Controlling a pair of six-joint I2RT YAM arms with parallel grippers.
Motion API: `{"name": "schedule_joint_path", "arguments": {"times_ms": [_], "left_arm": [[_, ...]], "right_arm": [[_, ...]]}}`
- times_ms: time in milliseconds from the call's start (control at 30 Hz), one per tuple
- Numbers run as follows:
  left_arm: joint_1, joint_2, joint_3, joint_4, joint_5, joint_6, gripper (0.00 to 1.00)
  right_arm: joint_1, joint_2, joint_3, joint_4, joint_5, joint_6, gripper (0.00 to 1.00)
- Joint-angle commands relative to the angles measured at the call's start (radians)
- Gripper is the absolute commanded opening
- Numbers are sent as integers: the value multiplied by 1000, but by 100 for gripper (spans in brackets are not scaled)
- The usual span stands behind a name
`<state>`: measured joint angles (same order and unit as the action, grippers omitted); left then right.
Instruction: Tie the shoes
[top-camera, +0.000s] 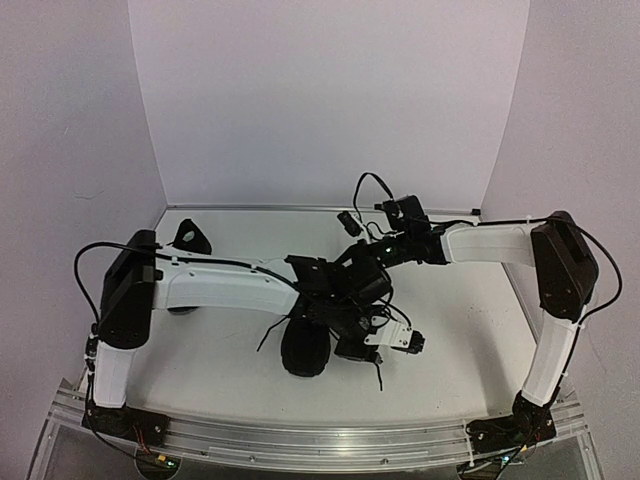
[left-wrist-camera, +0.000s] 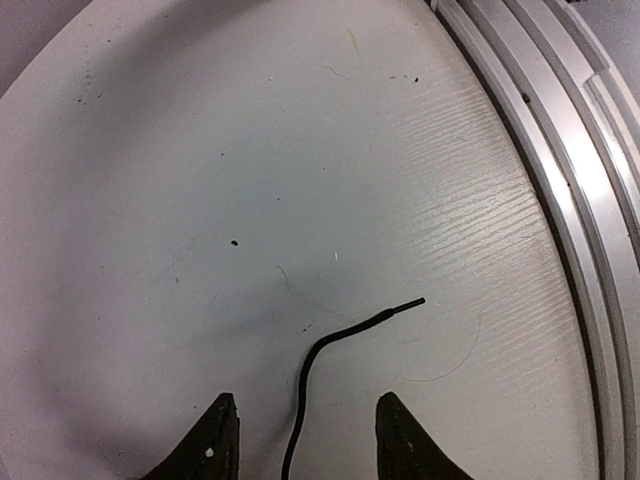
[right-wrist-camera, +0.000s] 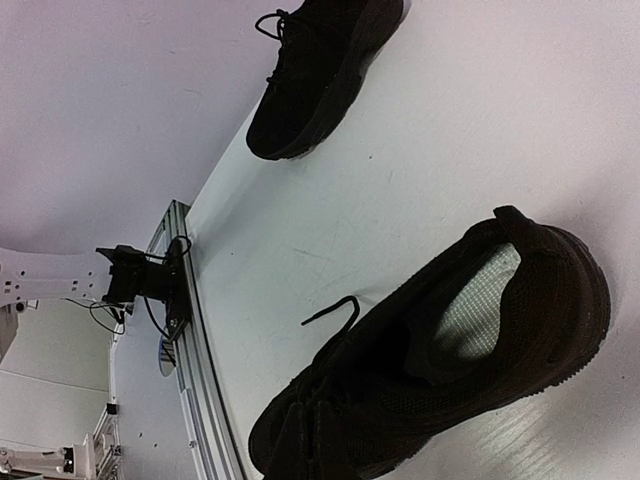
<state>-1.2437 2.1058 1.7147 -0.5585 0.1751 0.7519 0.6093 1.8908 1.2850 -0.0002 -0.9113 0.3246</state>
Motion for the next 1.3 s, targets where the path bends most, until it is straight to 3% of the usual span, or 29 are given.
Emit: {"name": "schedule_joint_path", "arguments": {"times_ms": [0, 233, 400, 600, 833, 1267], "left_arm": [[85, -260, -191, 219, -2, -217, 52], [209, -542, -586, 536, -64, -504, 57], [297, -643, -735, 677, -163, -701, 59], [384, -687, -863, 785, -166, -857, 58], [402, -684, -965, 938, -28, -873, 52], [426, -702, -1032, 989, -75, -912, 50]], "right_arm": [[6, -25, 38, 29, 3, 26, 0], [28, -59, 26, 32, 35, 66, 0], [55, -68, 27, 38, 63, 104, 0], [92, -61, 40, 42, 91, 134, 0], [122, -49, 69, 43, 112, 159, 0], [181, 34, 121, 42, 137, 180, 0]]}}
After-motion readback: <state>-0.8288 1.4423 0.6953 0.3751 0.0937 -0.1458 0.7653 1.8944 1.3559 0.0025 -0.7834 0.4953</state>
